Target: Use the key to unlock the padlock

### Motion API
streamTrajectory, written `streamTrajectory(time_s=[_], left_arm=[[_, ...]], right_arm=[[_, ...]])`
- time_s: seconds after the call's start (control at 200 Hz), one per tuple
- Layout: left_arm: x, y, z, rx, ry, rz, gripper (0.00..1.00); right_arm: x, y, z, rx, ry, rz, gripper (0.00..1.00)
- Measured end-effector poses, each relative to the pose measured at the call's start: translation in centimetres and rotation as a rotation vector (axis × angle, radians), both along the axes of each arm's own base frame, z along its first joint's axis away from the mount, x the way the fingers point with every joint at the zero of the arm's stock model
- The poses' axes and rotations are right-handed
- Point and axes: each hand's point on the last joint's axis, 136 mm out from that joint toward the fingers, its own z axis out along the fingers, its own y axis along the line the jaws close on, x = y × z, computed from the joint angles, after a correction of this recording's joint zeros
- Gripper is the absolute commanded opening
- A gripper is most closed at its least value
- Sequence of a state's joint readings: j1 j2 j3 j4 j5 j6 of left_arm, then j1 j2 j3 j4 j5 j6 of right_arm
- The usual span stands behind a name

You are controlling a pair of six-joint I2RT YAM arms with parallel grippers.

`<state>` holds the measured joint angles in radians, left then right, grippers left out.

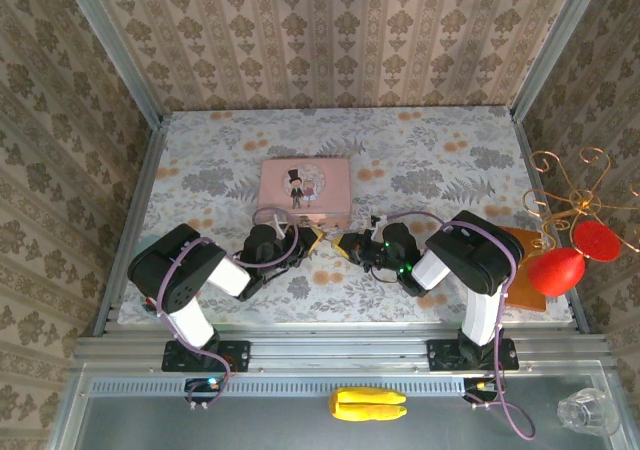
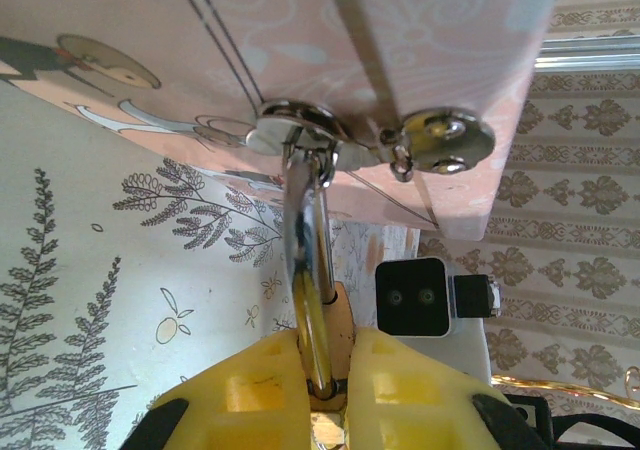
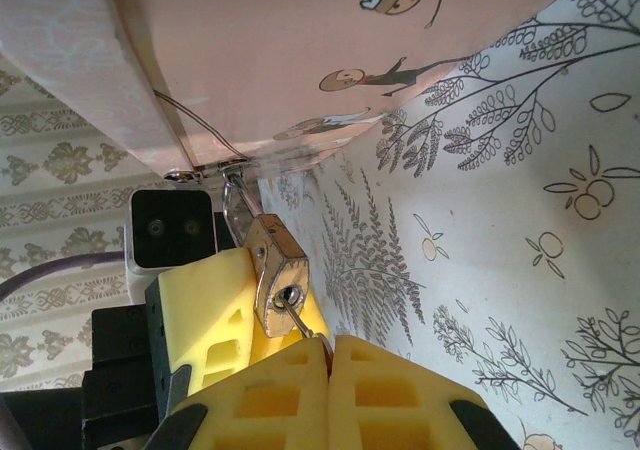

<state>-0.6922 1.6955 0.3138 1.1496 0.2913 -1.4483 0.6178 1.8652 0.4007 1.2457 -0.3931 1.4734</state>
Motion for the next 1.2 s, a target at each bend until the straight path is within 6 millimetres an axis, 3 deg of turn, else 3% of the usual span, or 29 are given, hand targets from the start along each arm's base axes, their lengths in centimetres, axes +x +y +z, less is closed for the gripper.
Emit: streamTrajectory(time_s=[1.2], left_arm=[[0.09, 0.02, 0.08, -0.001, -0.004, 0.006, 0.00]], right_arm=[[0.40, 0.18, 0.12, 0.020, 0.032, -0.012, 0.00]])
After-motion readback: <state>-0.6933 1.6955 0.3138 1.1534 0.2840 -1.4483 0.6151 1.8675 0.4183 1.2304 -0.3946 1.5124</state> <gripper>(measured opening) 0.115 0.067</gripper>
